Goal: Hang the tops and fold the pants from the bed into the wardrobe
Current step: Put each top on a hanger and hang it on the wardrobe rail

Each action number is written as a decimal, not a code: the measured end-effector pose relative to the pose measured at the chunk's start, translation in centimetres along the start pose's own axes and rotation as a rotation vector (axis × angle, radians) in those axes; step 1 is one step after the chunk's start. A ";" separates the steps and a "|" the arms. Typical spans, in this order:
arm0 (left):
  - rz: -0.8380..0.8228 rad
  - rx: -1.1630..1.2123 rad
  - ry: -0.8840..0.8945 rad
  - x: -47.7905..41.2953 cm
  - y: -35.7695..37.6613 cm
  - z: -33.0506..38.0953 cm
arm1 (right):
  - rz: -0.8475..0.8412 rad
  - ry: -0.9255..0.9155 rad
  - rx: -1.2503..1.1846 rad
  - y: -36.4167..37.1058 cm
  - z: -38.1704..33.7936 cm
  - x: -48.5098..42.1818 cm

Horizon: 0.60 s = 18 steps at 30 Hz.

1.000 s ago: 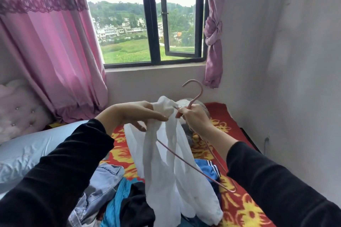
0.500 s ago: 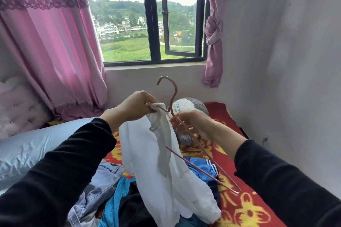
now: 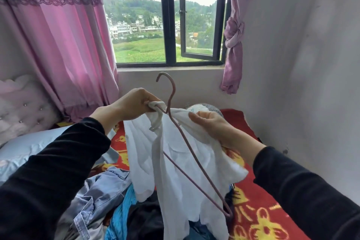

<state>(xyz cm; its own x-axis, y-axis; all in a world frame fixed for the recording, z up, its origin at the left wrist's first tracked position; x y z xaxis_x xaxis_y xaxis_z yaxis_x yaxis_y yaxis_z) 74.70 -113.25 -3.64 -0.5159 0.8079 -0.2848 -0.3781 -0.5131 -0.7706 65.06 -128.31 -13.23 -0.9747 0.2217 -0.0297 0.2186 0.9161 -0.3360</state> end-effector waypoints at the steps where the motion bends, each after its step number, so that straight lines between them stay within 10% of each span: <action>1: 0.015 -0.004 -0.004 0.1 -0.4 -0.2 | -0.040 -0.024 0.194 -0.1 -0.5 0.1; 6: 0.036 -0.131 -0.043 0.4 -1.3 -1.0 | 0.249 0.055 1.227 -3.8 0.0 -0.4; 14: 0.244 -0.242 -0.112 2.0 -3.7 -2.8 | 0.457 0.136 0.667 -9.4 2.1 -0.1; 18: 0.314 -0.312 -0.076 2.1 -3.9 -1.7 | 0.491 0.037 1.035 -9.0 0.5 0.2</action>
<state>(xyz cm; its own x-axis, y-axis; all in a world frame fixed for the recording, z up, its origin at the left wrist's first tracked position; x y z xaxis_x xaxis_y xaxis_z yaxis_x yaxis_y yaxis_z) 76.38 -109.03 -2.18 -0.6279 0.5972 -0.4991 0.0496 -0.6092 -0.7915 62.88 -136.71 -10.63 -0.7892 0.5049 -0.3495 0.4143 0.0178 -0.9100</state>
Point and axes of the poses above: each hand's wrist, its own x-axis away from the middle knuckle, its own y-axis out of the palm, z = x × y, the point moved 10 cm from there along -x, towards the middle knuckle, and after that the axes turned 10 degrees about x, right-handed, at the moved point
